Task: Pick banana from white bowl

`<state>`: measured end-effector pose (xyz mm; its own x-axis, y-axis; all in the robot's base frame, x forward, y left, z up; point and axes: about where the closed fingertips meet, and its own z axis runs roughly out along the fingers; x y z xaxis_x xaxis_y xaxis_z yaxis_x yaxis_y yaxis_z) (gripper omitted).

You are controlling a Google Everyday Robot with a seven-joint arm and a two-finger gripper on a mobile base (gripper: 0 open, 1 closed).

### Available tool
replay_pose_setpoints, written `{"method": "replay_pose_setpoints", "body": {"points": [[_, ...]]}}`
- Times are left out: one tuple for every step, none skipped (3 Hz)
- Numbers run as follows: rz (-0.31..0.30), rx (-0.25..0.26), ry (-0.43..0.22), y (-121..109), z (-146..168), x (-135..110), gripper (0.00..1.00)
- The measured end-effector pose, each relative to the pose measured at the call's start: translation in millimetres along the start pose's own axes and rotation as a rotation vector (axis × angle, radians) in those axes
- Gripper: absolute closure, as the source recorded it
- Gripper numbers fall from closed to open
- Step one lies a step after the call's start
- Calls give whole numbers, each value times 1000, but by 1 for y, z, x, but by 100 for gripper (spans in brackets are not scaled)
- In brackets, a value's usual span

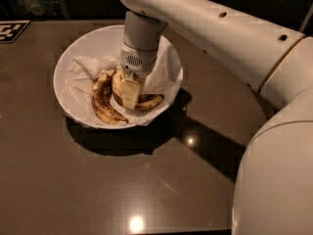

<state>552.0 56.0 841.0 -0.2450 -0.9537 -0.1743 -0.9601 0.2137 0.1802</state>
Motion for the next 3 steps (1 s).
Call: {"method": "replay_pose_setpoints", "body": {"points": [[-55, 0, -96, 7, -18, 2, 100], [-170, 44, -194, 30, -56, 19, 100], [-284, 96, -226, 57, -92, 31, 100]]}}
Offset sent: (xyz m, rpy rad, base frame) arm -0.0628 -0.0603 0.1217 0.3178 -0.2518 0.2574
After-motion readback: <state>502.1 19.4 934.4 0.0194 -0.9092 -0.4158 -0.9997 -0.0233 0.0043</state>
